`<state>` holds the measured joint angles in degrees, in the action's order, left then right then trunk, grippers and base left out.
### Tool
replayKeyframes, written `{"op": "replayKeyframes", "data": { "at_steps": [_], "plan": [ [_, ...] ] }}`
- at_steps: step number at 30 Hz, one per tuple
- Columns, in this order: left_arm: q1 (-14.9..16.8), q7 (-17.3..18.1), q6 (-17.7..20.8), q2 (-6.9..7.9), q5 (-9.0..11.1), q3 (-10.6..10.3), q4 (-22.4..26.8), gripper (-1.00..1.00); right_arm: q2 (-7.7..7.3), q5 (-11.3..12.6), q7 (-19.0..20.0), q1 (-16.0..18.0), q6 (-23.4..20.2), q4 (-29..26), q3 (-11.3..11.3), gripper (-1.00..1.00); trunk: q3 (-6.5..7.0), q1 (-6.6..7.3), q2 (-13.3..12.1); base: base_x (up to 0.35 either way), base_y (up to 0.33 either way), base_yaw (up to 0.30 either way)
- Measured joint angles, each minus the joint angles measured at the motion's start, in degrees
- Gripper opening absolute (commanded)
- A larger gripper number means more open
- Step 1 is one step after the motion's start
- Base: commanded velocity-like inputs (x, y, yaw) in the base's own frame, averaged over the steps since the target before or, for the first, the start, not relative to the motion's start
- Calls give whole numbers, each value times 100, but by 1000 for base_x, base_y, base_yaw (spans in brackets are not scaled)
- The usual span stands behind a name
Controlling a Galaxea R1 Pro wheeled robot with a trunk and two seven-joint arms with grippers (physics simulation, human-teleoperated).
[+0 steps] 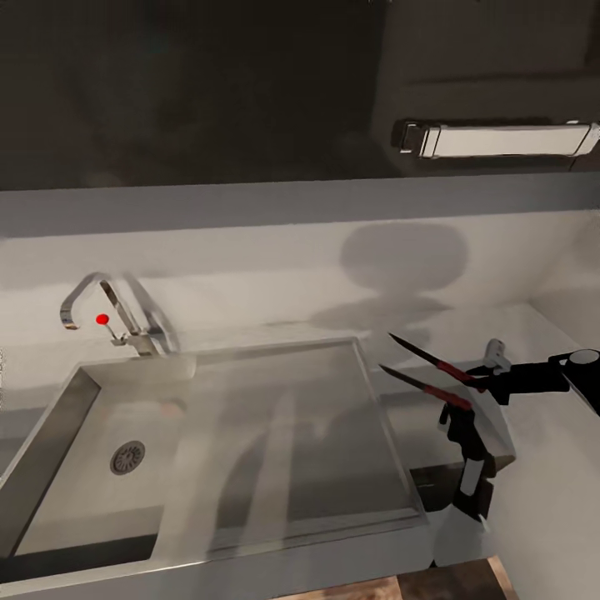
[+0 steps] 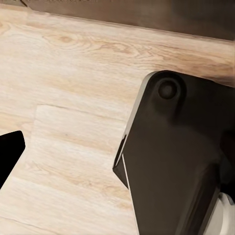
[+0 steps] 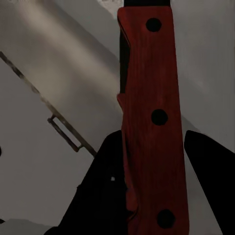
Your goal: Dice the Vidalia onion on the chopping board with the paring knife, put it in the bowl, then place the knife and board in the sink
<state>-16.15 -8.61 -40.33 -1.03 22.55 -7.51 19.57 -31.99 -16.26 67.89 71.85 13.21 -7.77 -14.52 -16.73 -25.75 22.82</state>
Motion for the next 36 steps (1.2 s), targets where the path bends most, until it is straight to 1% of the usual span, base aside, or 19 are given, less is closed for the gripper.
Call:
{"op": "replayKeyframes", "data": {
  "at_steps": [12,15,16,17,19,20,22,24,26,30,36],
  "plan": [
    [0,1,-1,2,0,0,-1,100,21,22,1,0,-25,-37,0,-100,108,0,0,0,0,61],
    [0,2,-1,2,0,0,-1,100,28,162,-8,0,-37,-45,9,-100,124,0,-1,0,0,19],
    [0,3,-1,2,0,0,-2,100,31,244,-16,0,-38,-46,8,-100,126,0,-1,0,0,6],
    [0,2,-1,2,0,0,-6,100,34,387,-49,0,-40,-51,15,-100,127,0,-1,0,0,4],
    [0,4,-1,2,0,0,-8,100,35,587,-208,0,-38,-53,-5,-100,129,0,-1,-20,0,2],
    [0,4,-1,2,0,0,-8,100,36,630,-284,0,-37,-53,-12,-100,129,-1,-1,-45,0,1],
    [0,5,-1,2,-1,0,-9,100,41,757,-680,0,-39,-55,-19,-100,130,-1,-1,-62,0,1],
    [0,5,-1,2,0,0,-9,100,46,828,-1100,0,-41,-55,-24,-100,130,-1,-1,-72,0,0],
    [0,5,2,-1,-3,0,-10,100,51,859,-1346,0,-39,-56,-27,-100,130,-2,0,-86,3,0],
    [-1,5,5,-6,1,0,-8,100,63,880,-1482,-1,-34,-56,-27,-100,130,-2,-2,-174,85,0],
    [-1,5,3,-7,2,0,-7,100,101,886,-1517,-2,-36,-57,-36,-100,130,-3,-2,-245,185,0]
  ]
}}
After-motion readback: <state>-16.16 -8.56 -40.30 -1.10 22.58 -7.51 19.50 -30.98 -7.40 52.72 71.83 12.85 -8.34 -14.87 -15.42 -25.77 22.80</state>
